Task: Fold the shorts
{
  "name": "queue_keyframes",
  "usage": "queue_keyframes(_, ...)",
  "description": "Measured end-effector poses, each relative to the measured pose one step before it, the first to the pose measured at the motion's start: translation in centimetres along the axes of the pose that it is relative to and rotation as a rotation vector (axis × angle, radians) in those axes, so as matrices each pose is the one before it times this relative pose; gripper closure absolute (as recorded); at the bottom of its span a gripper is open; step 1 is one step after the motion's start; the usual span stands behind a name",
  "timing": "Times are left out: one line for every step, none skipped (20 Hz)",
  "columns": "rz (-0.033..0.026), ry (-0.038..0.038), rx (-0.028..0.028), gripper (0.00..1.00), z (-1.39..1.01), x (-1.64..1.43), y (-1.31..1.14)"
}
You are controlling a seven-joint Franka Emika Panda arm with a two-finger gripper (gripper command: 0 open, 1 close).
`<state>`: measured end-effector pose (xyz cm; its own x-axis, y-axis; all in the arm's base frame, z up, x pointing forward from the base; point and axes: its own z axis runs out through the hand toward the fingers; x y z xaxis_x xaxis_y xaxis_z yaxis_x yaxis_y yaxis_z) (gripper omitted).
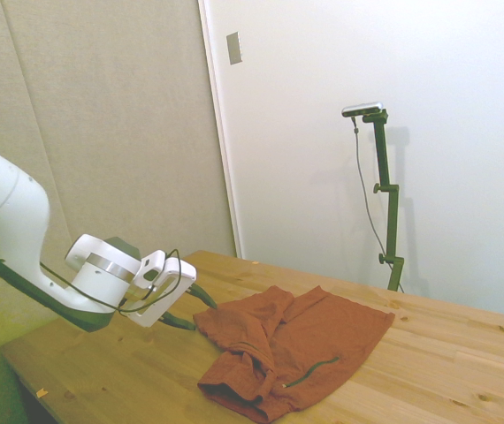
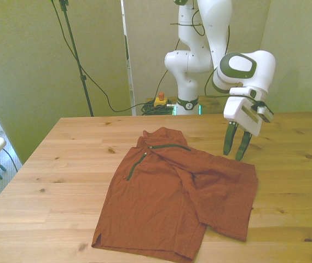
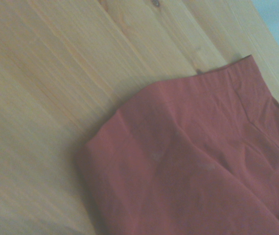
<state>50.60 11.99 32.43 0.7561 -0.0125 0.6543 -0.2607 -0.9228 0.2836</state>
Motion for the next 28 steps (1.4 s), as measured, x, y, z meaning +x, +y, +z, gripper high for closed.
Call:
queue_keyframes(0.00312,0.00555,0.00013,0.00,0.478,0.578,-0.228)
queue_keyframes(0.00316,0.00002,0.00269,0.00,0.291,0.333,-0.171)
queue_keyframes(0.00150,0.00117,0.00170,0.00,0.179,0.235,-0.119)
queue_keyframes(0.00148,0.00017,0.00067,0.00,0.093,0.134,-0.072)
queue_keyframes(0.00084,0.00042,-0.00010,0.00,0.022,0.060,-0.009)
queue_keyframes(0.00047,0.00009,-0.00128,0.00,0.026,0.018,0.011)
queue_keyframes(0.00068,0.00053,-0.00311,0.00,0.021,0.016,0.030)
queue_keyframes(0.00202,0.00066,-0.00719,0.00,0.050,0.029,0.068)
queue_keyframes(0.00222,0.00030,-0.00480,0.00,0.064,0.001,0.046)
queue_keyframes(0.00269,0.00207,-0.00558,0.00,0.082,0.017,0.041)
queue_keyframes(0.00447,0.00044,-0.00468,0.00,0.046,0.042,-0.025)
queue_keyframes(0.00325,0.00005,-0.00433,0.00,0.241,0.203,0.035)
queue_keyframes(0.00672,0.00110,-0.00388,0.00,0.498,0.484,0.038)
queue_keyframes(0.00472,0.00433,-0.00493,0.00,0.706,0.619,0.034)
queue_keyframes(0.00090,0.00783,0.00129,0.00,0.540,0.519,-0.112)
queue_keyframes(0.00686,0.00566,0.00344,0.00,0.316,0.355,-0.231)
queue_keyframes(0.00469,0.00321,0.00221,0.00,0.208,0.256,-0.176)
queue_keyframes(0.00046,0.00301,0.00003,0.00,0.113,0.105,-0.098)
queue_keyframes(0.00199,0.00091,0.00101,0.00,0.020,0.079,-0.098)
queue_keyframes(0.00076,0.00045,0.00156,0.00,0.003,0.040,-0.099)
queue_keyframes(0.00167,0.00012,0.00060,1.00,0.061,0.063,-0.046)
queue_keyframes(0.00332,0.00033,0.00008,1.00,0.084,0.093,-0.015)
queue_keyframes(0.00520,0.00041,0.00039,1.00,0.089,0.105,-0.030)
queue_keyframes(0.00589,0.00027,0.00195,1.00,0.049,0.078,-0.052)
queue_keyframes(0.00546,0.00003,0.00330,1.00,0.022,0.046,-0.054)
queue_keyframes(0.00292,-0.00001,0.00430,1.00,0.013,0.042,-0.056)
queue_keyframes(0.00181,0.00025,0.00228,1.00,0.018,0.048,-0.057)
queue_keyframes(0.00119,-0.00026,0.00219,1.00,0.033,0.022,-0.074)
